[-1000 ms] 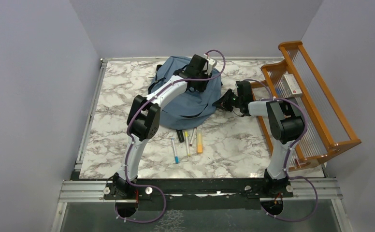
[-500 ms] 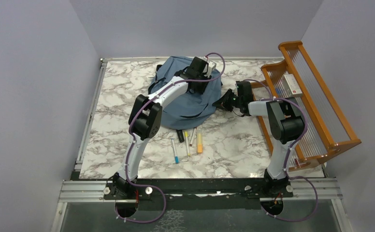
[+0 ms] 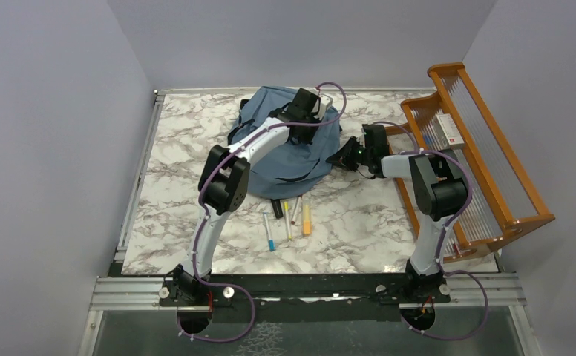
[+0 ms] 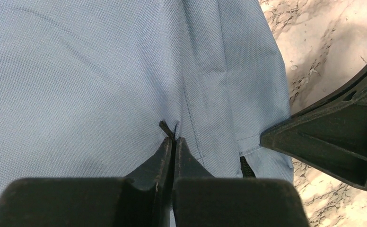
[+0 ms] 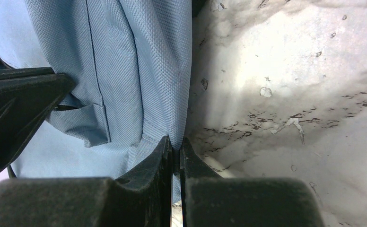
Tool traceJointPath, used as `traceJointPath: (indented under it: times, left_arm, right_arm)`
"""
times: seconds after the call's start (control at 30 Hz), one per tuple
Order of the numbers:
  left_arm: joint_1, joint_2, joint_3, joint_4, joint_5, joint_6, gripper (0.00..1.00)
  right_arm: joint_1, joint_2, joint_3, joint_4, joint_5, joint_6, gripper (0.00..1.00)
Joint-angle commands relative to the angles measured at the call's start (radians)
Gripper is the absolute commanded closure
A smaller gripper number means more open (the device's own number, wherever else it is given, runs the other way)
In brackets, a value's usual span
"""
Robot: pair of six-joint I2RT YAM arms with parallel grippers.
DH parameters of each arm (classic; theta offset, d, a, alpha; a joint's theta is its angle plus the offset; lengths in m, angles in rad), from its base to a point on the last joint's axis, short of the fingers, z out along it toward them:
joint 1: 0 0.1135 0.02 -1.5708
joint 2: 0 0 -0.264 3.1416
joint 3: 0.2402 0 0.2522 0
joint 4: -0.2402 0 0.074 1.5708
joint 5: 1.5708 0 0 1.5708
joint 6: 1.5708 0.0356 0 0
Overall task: Pack the student bag
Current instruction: Unzip the student bag at the center of the board.
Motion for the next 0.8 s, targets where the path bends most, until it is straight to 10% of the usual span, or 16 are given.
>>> traceJointPath:
  times: [0.0,0.43,0.77]
  left_arm:
    - [0.011,-0.044,0.049,-0.009,-0.012,0.006,1.0]
    - [0.066,-0.08,0.021,-0.008,0.044,-0.02,1.0]
    - [0.074,-0.069,0.004,-0.001,0.088,-0.058,0.78]
  right_arm:
    - [-0.002,0.019,0.009,-0.03,-0.033,-0.023,0.89]
    - [-0.002,0.024,0.0,-0.018,-0.034,-0.017,0.89]
    - [-0.002,0.024,0.0,-0.017,-0.036,-0.017,0.89]
